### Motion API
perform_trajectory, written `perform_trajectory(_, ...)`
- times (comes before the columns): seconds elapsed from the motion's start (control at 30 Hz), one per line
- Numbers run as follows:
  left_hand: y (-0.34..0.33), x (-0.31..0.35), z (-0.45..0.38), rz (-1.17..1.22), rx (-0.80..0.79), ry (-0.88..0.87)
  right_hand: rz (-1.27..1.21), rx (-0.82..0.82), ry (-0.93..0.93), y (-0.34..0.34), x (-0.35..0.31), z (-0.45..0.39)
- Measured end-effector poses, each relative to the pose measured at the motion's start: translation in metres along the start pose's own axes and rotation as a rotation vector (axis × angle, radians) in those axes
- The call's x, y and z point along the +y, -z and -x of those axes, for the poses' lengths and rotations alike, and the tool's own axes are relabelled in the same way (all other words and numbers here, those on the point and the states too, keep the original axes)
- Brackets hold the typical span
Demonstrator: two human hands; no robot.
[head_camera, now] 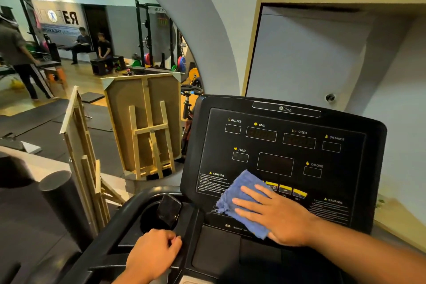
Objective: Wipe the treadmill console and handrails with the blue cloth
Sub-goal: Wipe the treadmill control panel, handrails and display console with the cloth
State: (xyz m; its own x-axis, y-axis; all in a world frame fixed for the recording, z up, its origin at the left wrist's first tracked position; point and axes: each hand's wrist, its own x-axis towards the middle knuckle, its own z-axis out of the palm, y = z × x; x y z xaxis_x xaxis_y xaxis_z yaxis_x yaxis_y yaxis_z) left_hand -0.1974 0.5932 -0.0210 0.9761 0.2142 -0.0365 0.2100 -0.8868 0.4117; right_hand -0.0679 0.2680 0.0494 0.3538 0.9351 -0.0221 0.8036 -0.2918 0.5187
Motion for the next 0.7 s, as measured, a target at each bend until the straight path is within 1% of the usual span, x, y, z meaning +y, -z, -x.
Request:
perform_trajectory(0.17,0.001,0.0,0.0,0.009,-0.013,-0.003,-0.065,-0.008,0.001,-0.001,0.002,0.023)
perform_trajectory(0.3,0.0,0.0,0.002,0.003,-0.006,0.001,-0.142,0.009,-0.048,-0.002,-0.004,0.029)
perform_trajectory(0.47,-0.001,0.003,0.002,-0.006,-0.007,-0.004,-0.284,0.015,-0.058,0.007,-0.01,-0.006)
perform_trajectory(0.57,-0.001,0.004,0.003,-0.007,-0.022,0.008,-0.307,0.042,-0.088,0.009,-0.016,-0.022)
perform_trajectory(0.7,-0.002,0.003,0.002,-0.016,-0.025,0.011,-0.331,0.061,-0.145,0.005,-0.024,-0.023)
